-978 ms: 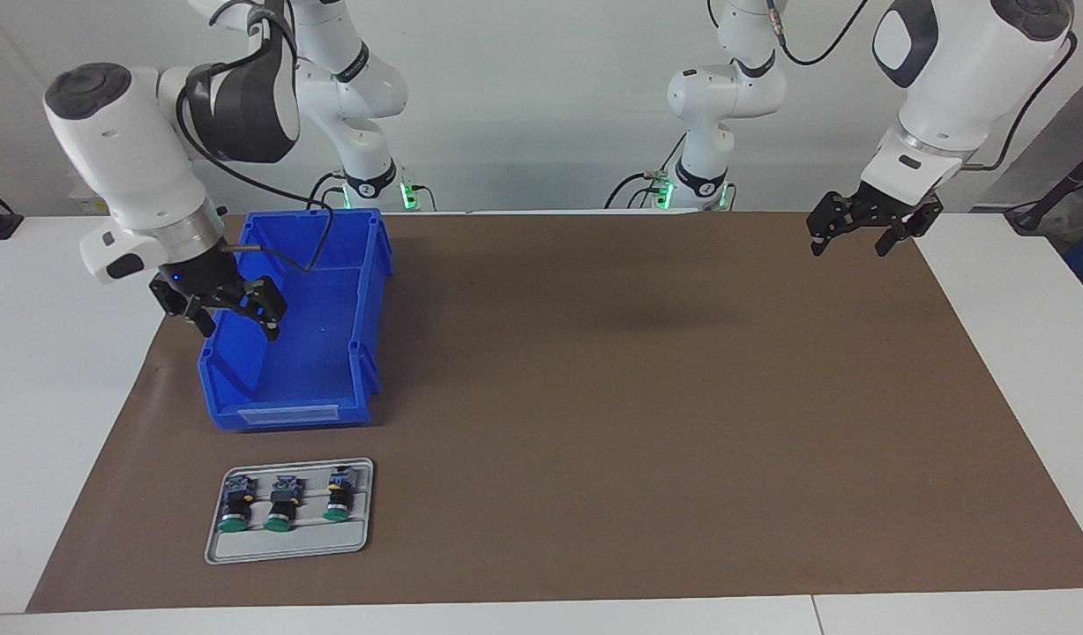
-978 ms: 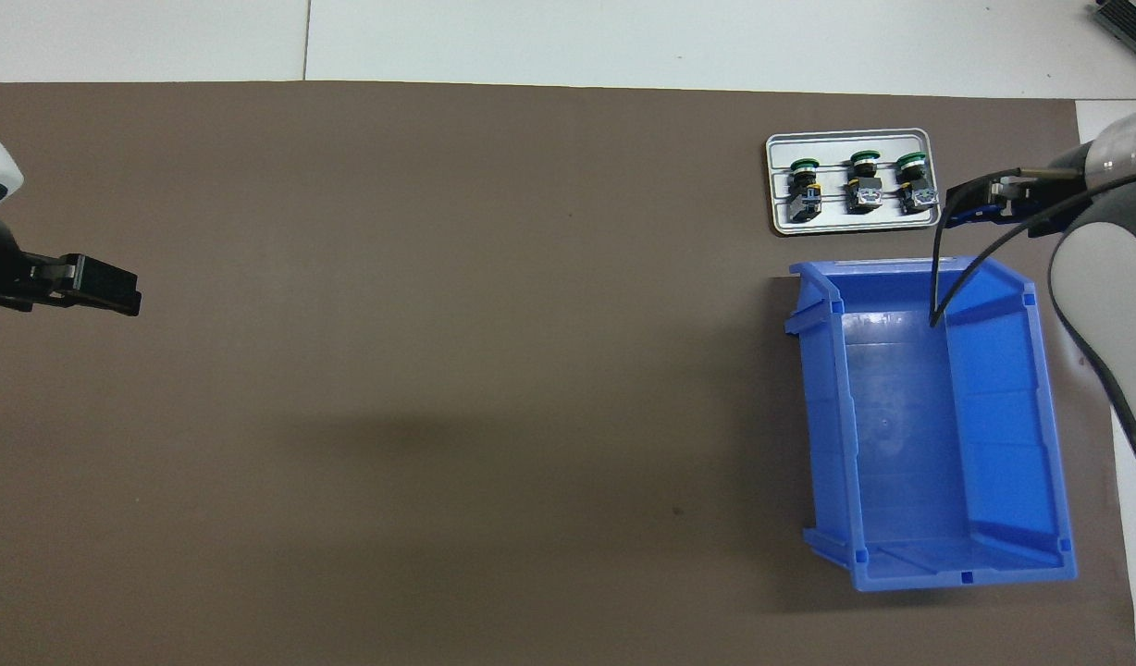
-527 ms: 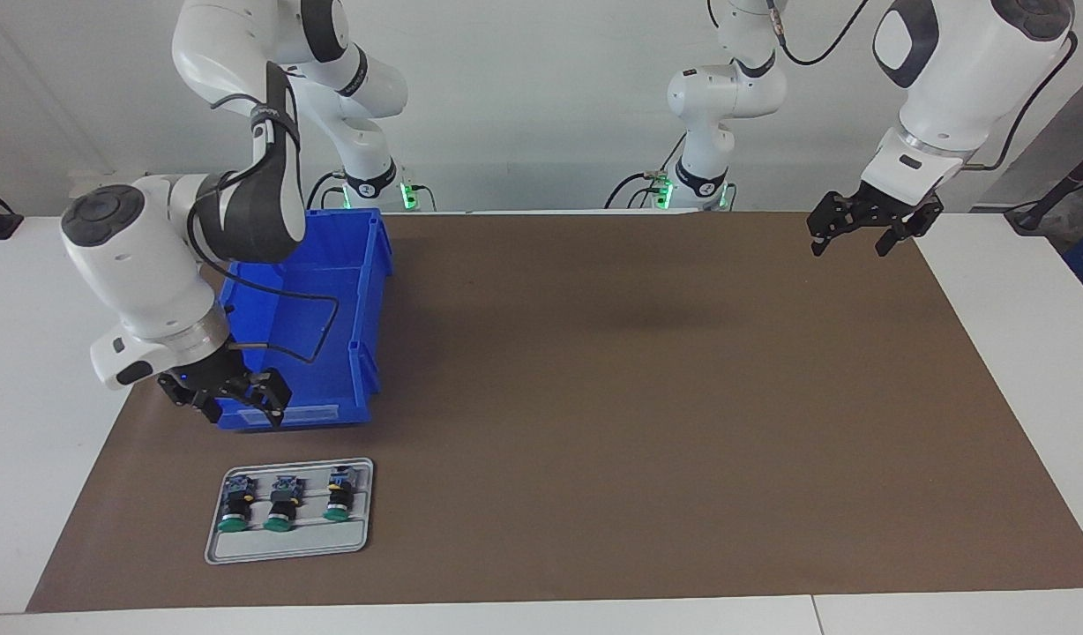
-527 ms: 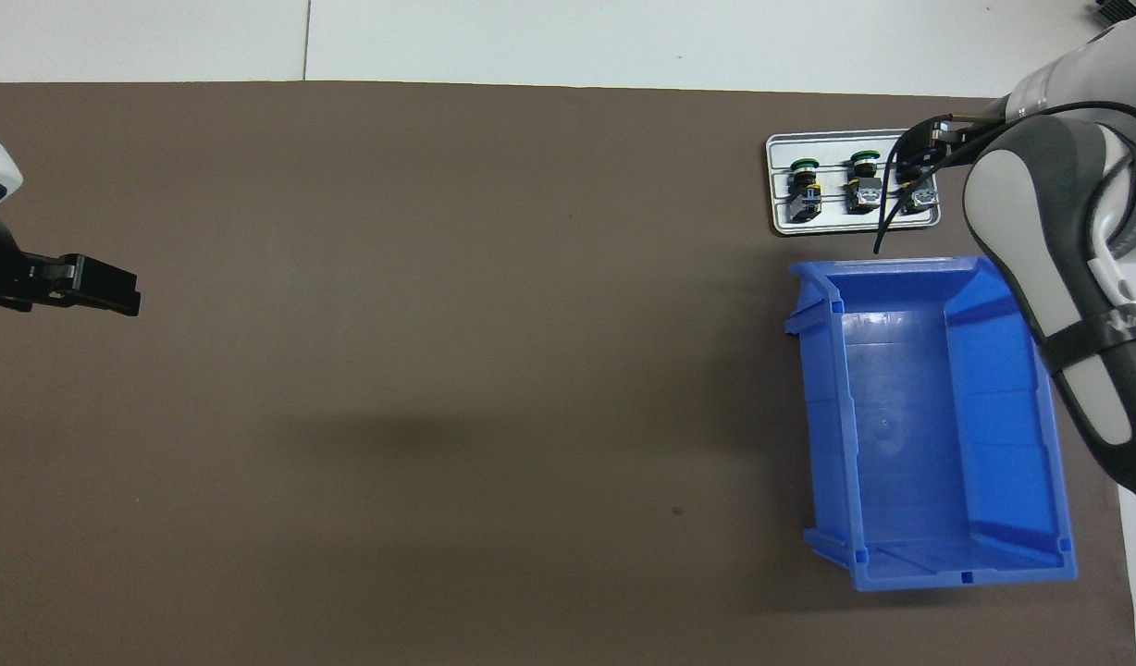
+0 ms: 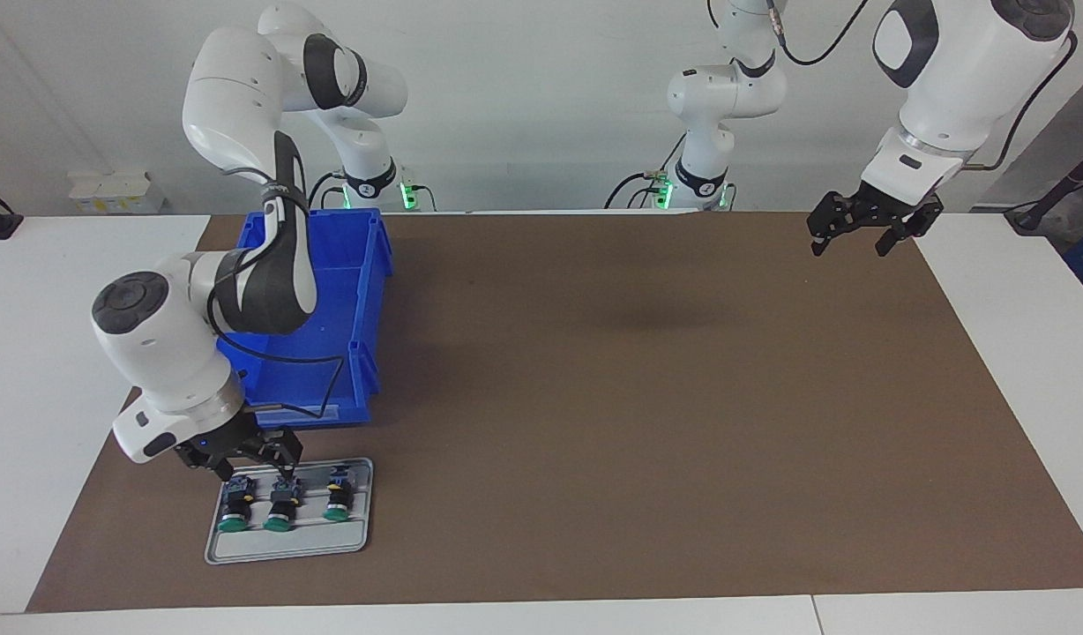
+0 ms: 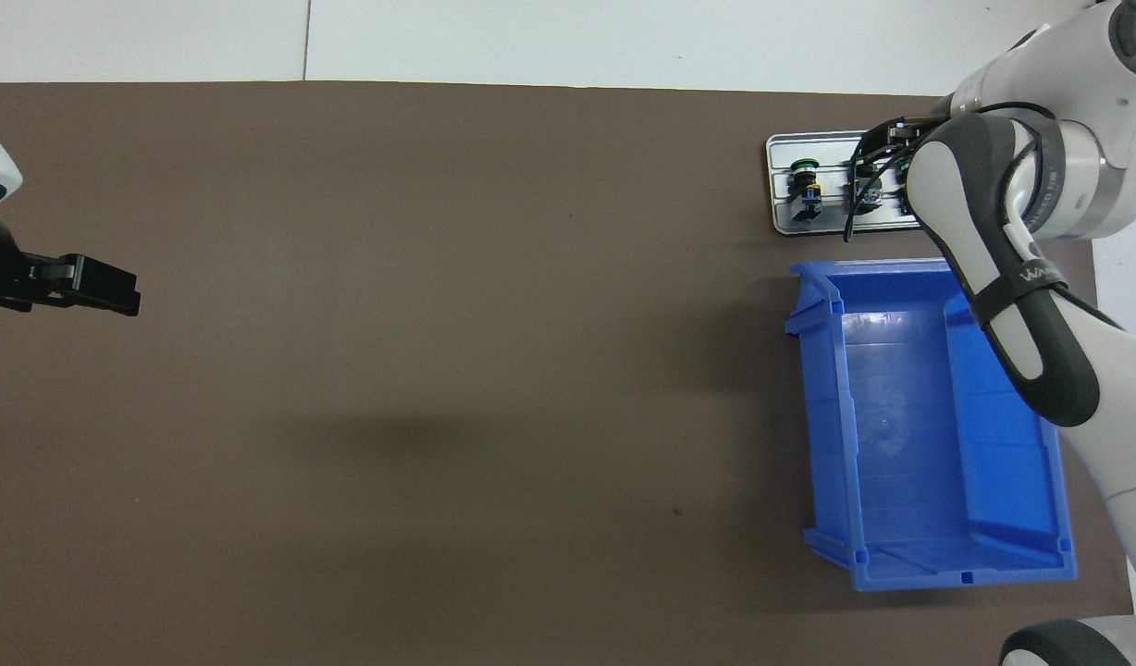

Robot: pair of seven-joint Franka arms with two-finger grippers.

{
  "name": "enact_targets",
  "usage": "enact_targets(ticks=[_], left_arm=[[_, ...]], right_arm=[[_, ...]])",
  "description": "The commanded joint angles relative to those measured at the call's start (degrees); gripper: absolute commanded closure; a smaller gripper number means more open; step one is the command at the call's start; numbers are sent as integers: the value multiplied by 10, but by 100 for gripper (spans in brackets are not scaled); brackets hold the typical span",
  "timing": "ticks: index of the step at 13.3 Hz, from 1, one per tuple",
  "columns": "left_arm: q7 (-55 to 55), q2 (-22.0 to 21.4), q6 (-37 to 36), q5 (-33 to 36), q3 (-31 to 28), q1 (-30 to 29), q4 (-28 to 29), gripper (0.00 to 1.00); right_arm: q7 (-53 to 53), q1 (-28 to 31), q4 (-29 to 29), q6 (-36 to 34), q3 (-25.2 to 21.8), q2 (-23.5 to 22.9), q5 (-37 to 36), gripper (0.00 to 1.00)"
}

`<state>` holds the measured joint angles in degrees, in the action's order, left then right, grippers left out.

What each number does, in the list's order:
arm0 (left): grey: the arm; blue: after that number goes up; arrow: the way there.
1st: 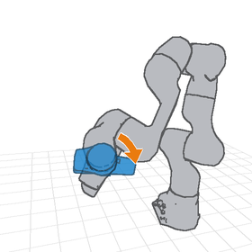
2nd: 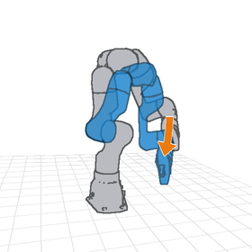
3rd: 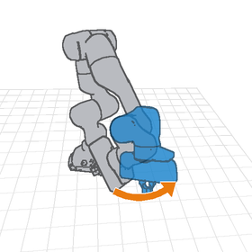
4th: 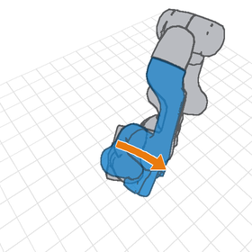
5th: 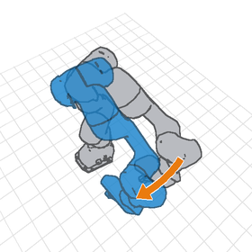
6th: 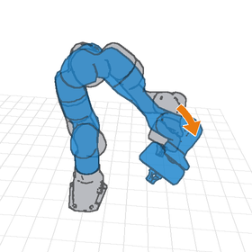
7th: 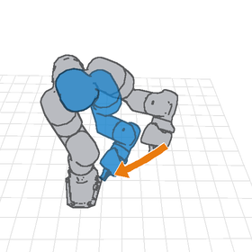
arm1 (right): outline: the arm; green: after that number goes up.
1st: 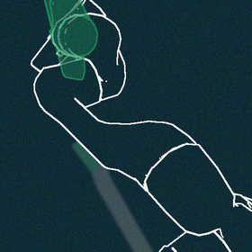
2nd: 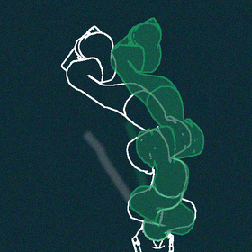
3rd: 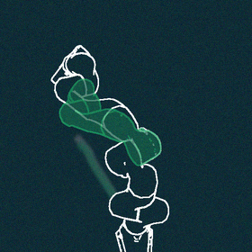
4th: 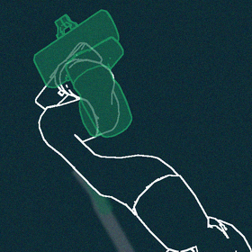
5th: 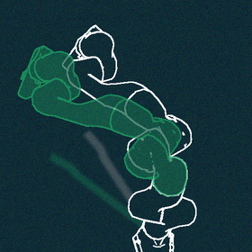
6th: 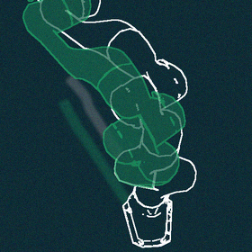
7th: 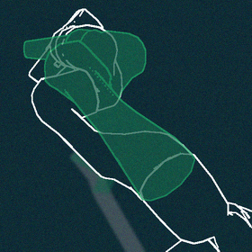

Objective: Place and press button with both arms
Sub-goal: 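Reach the right gripper to the metal tray and grasp the middle green button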

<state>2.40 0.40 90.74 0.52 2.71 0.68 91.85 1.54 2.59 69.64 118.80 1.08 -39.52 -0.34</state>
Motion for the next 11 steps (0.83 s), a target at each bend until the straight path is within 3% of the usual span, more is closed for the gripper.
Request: enact_targets(ticks=[1,11], left_arm=[[4,-16,4,4,2,-4,18,0],[4,-15,4,4,2,-4,18,0]], right_arm=[[28,4,-24,16,6,-30,5,10],[37,7,22,76,6,-46,9,19]])
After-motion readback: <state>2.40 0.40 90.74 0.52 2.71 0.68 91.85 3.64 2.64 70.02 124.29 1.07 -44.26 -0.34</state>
